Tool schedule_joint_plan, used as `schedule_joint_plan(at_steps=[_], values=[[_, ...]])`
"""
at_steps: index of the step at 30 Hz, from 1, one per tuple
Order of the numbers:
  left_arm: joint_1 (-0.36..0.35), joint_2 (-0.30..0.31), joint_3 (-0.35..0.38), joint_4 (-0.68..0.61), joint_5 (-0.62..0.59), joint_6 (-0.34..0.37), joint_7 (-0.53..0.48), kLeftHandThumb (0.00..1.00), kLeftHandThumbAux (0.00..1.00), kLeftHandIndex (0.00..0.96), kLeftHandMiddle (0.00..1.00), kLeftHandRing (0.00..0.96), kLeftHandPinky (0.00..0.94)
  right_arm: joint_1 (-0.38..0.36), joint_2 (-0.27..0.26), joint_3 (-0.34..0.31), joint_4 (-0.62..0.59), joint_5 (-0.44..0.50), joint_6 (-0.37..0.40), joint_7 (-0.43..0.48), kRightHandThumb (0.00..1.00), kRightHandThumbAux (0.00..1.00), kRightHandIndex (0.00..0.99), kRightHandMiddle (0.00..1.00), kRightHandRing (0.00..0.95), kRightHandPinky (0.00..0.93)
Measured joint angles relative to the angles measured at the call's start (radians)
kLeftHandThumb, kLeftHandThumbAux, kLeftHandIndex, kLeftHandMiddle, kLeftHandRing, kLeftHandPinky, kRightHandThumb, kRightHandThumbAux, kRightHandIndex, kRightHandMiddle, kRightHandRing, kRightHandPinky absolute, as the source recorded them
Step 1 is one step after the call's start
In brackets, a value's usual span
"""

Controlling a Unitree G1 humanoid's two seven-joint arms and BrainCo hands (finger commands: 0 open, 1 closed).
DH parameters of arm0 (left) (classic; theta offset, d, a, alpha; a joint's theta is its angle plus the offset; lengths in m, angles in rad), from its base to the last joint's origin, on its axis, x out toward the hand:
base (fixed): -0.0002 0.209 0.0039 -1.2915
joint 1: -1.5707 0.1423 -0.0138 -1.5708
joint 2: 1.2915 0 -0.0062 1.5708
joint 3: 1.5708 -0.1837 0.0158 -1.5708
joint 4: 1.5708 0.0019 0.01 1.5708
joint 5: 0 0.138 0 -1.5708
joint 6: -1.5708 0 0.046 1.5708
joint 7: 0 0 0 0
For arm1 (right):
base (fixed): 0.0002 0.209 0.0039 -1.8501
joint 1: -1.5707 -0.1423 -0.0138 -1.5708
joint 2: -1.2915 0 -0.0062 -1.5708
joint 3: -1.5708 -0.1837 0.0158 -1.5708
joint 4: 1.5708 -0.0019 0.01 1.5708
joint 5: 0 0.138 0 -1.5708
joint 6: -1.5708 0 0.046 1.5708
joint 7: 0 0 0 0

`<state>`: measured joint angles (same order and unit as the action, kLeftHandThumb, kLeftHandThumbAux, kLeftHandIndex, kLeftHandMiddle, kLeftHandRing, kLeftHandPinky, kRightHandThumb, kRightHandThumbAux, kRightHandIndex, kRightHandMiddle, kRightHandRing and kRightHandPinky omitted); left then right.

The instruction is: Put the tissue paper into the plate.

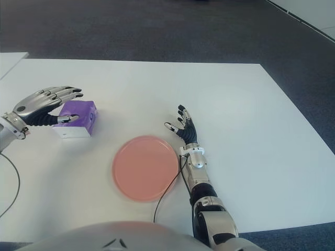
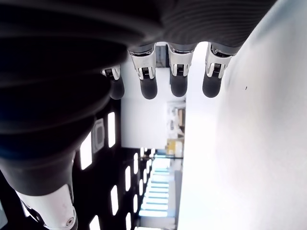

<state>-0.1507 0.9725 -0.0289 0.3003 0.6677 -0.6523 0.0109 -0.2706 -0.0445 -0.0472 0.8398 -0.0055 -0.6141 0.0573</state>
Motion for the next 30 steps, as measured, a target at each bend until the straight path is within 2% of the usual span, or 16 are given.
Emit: schedule_joint_plan(at_steps=[15, 30], values=[[-0.031, 0.000, -0.065, 0.089, 0.011, -0.017, -0.005, 0.288, 0.078, 0.000, 0.000, 0.000, 0.000, 0.000, -0.003, -0.002, 0.000, 0.003, 0.000, 0.018, 0.000, 0.772, 0.000, 0.000, 0.000, 0.000], [-0.042, -0.024, -0.155, 0.200, 0.091, -0.031, 0.069, 0.273, 0.090, 0.000, 0.000, 0.000, 0.000, 0.000, -0.004, -0.005, 0.000, 0.005, 0.000, 0.019, 0.000, 0.785, 0.000, 0.000, 0.000, 0.000]])
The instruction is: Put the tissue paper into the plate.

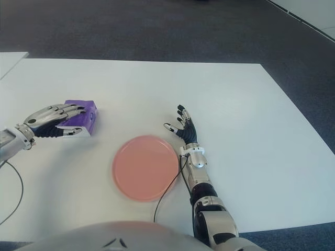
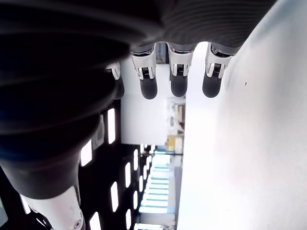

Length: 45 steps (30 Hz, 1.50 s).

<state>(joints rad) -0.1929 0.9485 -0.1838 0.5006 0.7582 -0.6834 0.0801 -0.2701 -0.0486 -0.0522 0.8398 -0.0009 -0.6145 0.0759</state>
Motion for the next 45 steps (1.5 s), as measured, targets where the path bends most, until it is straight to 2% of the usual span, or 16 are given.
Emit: schedule_joint_plan(at_steps=[20, 33, 45], values=[[-0.034, -0.058, -0.079, 0.093, 0.021, 0.005, 0.105, 0.249, 0.116, 0.000, 0.000, 0.000, 0.000, 0.000, -0.002, 0.004, 0.000, -0.006, 0.000, -0.014, 0.000, 0.752, 0.000, 0.000, 0.000, 0.000], [-0.069, -0.079, -0.149, 0.130, 0.049, 0.005, 0.157, 0.269, 0.128, 0.000, 0.000, 0.000, 0.000, 0.002, -0.002, 0.005, -0.002, -0.005, 0.000, -0.015, 0.000, 0.751, 0.000, 0.000, 0.000, 0.000], [-0.087, -0.089, -0.222, 0.159, 0.098, 0.049, 0.229, 0.288, 0.128, 0.000, 0.000, 0.000, 0.000, 0.011, -0.004, 0.010, -0.011, -0.005, 0.000, -0.013, 0.000, 0.744, 0.000, 0.000, 0.000, 0.000]])
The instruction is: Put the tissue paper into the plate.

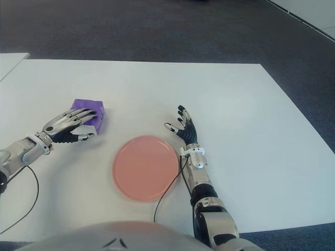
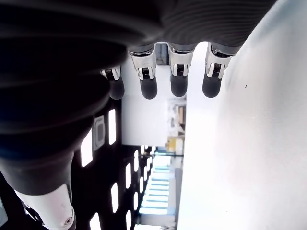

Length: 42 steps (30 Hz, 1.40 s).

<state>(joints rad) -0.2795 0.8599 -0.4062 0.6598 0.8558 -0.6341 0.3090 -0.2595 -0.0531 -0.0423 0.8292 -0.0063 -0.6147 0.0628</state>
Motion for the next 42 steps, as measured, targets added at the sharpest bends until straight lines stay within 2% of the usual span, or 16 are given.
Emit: schedule_joint_plan(at_steps=[13, 18, 22, 27, 31, 42], values=[[-0.014, 0.026, -0.080, -0.034, 0.105, 0.083, 0.090, 0.346, 0.114, 0.000, 0.000, 0.000, 0.000, 0.015, -0.001, -0.001, -0.020, 0.003, -0.001, 0.021, 0.000, 0.760, 0.001, 0.000, 0.000, 0.000], [-0.008, 0.028, -0.101, -0.047, 0.149, 0.129, 0.147, 0.391, 0.169, 0.000, 0.000, 0.000, 0.000, 0.022, -0.001, -0.001, -0.030, 0.003, -0.001, 0.024, 0.000, 0.759, 0.001, 0.000, 0.000, 0.000], [-0.004, 0.023, -0.133, -0.046, 0.210, 0.193, 0.233, 0.417, 0.246, 0.000, 0.000, 0.000, 0.000, 0.025, -0.002, -0.001, -0.034, 0.003, -0.001, 0.028, 0.000, 0.761, 0.001, 0.000, 0.000, 0.000], [-0.021, -0.021, -0.196, 0.037, 0.287, 0.279, 0.405, 0.423, 0.318, 0.000, 0.000, 0.000, 0.000, 0.028, -0.004, -0.001, -0.037, 0.003, -0.001, 0.038, 0.000, 0.766, 0.002, 0.000, 0.000, 0.000], [-0.037, -0.053, -0.229, 0.104, 0.302, 0.307, 0.504, 0.410, 0.360, 0.000, 0.000, 0.000, 0.000, 0.028, -0.006, -0.001, -0.038, 0.004, -0.002, 0.043, 0.000, 0.771, 0.002, 0.000, 0.000, 0.000], [-0.076, -0.084, -0.281, 0.210, 0.302, 0.309, 0.626, 0.356, 0.404, 0.000, 0.000, 0.000, 0.000, 0.030, -0.007, -0.003, -0.038, 0.005, -0.007, 0.051, 0.000, 0.767, 0.000, 0.000, 0.000, 0.000]])
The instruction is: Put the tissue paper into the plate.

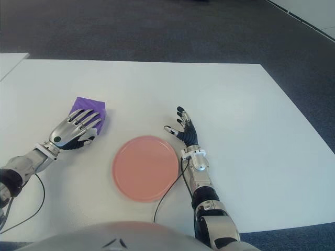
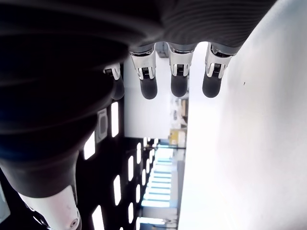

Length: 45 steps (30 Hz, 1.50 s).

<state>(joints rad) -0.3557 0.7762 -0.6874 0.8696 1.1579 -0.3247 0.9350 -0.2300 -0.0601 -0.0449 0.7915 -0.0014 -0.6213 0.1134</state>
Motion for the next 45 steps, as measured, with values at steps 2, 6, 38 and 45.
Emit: schedule_joint_plan(at_steps=[2, 6, 38, 45], values=[[-0.005, -0.004, -0.004, 0.011, -0.001, -0.002, 0.010, 0.353, 0.406, 0.000, 0.000, 0.000, 0.000, 0.000, 0.000, 0.000, 0.000, 0.001, 0.000, 0.001, 0.000, 0.769, 0.000, 0.000, 0.000, 0.000], [-0.014, -0.009, -0.012, 0.027, -0.001, -0.007, 0.025, 0.356, 0.401, 0.000, 0.000, 0.000, 0.000, 0.000, 0.000, -0.001, 0.000, 0.002, 0.000, 0.005, 0.000, 0.772, 0.000, 0.000, 0.000, 0.000], [0.021, 0.066, 0.215, -0.255, -0.192, -0.203, 0.045, 0.277, 0.370, 0.000, 0.000, 0.000, 0.000, 0.000, -0.003, -0.005, 0.001, 0.006, 0.000, 0.009, 0.000, 0.792, 0.003, 0.000, 0.000, 0.000], [-0.021, 0.036, 0.207, -0.107, -0.196, -0.229, 0.035, 0.318, 0.405, 0.047, 0.033, 0.049, 0.094, -0.002, -0.003, -0.006, 0.004, 0.006, -0.001, 0.010, 0.000, 0.786, 0.002, 0.000, 0.000, 0.000]])
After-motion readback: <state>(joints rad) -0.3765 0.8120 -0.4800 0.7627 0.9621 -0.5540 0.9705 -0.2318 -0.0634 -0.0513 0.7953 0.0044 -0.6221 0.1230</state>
